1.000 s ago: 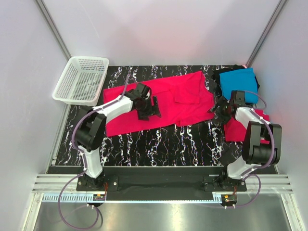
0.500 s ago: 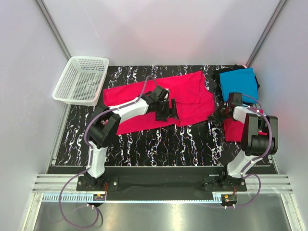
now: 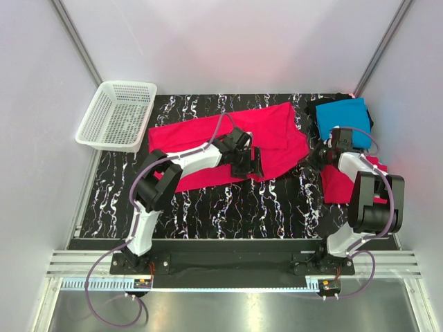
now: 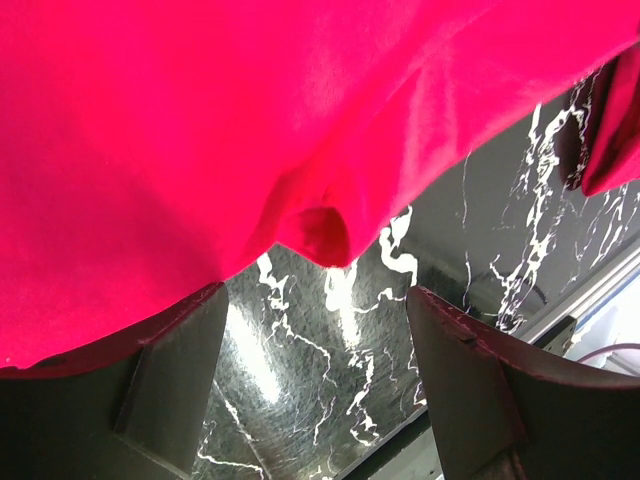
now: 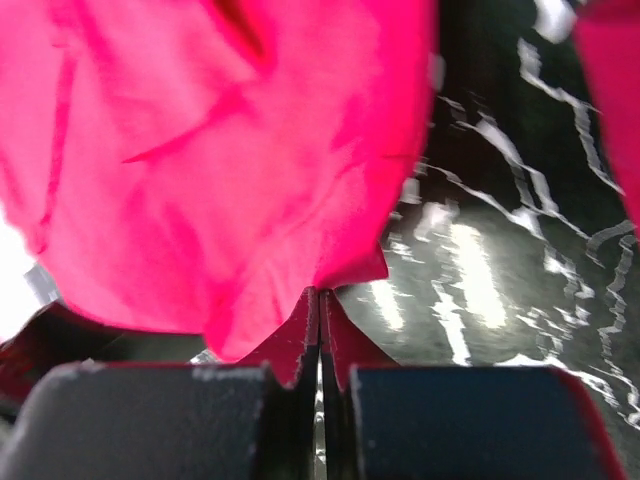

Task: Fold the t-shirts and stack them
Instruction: Fold the tshirt

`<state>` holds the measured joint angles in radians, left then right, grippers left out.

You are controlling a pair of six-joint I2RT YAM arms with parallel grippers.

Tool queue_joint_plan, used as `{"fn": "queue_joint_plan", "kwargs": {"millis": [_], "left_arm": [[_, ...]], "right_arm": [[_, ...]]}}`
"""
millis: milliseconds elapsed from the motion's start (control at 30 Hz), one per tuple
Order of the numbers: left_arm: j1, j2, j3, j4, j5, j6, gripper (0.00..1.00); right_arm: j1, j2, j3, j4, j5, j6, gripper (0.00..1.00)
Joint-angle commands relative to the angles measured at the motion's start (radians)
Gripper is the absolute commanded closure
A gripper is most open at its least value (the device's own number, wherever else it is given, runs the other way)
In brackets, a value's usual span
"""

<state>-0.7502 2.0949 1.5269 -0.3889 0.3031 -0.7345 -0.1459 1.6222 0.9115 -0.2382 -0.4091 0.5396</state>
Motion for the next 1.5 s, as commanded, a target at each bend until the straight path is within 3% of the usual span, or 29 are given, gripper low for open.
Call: {"fn": "queue_joint_plan", "kwargs": {"millis": [0, 400, 567, 700, 800, 833, 867, 967, 1167, 1300, 1467], "left_arm": [[-0.005, 0.007, 0.047, 0.042, -0.001, 0.001, 0.23], [-0.014, -0.009, 0.015, 0.125, 0.014, 0.026, 0.23], [-0.02, -0.022, 0.001, 0.148, 0.021, 0.047, 0.23], [-0.02, -0.026, -0.005, 0.151, 0.016, 0.056, 0.23], [-0.02, -0.032, -0.011, 0.151, 0.008, 0.06, 0.23], [-0.02, -0.032, -0.014, 0.151, 0.004, 0.06, 0.23], [-0.02, -0.033, -0.014, 0.151, 0.002, 0.063, 0.23], [-0.02, -0.039, -0.024, 0.15, -0.015, 0.061, 0.23], [-0.02, -0.053, -0.043, 0.151, -0.038, 0.06, 0.23], [-0.02, -0.082, -0.076, 0.148, -0.106, 0.05, 0.24], [-0.02, -0.108, -0.1, 0.144, -0.162, 0.041, 0.24]], "right_arm": [[0.002, -0.041, 0.066, 0.026, -0.088, -0.043, 1.0], [0.006, 0.226, 0.239, 0.302, -0.362, 0.069, 1.0], [0.015, 0.352, 0.337, 0.468, -0.476, 0.187, 1.0], [0.019, 0.454, 0.377, 0.719, -0.531, 0.351, 1.0], [0.023, 0.534, 0.45, 0.778, -0.592, 0.422, 1.0], [0.026, 0.551, 0.47, 0.769, -0.605, 0.425, 0.98], [0.034, 0.568, 0.484, 0.74, -0.617, 0.421, 0.81], [0.049, 0.532, 0.489, 0.677, -0.61, 0.356, 0.66], [0.063, 0.409, 0.437, 0.513, -0.573, 0.214, 0.64], [0.087, 0.322, 0.403, 0.211, -0.392, -0.011, 0.65], [0.103, 0.232, 0.334, 0.013, -0.176, -0.09, 0.65]]}}
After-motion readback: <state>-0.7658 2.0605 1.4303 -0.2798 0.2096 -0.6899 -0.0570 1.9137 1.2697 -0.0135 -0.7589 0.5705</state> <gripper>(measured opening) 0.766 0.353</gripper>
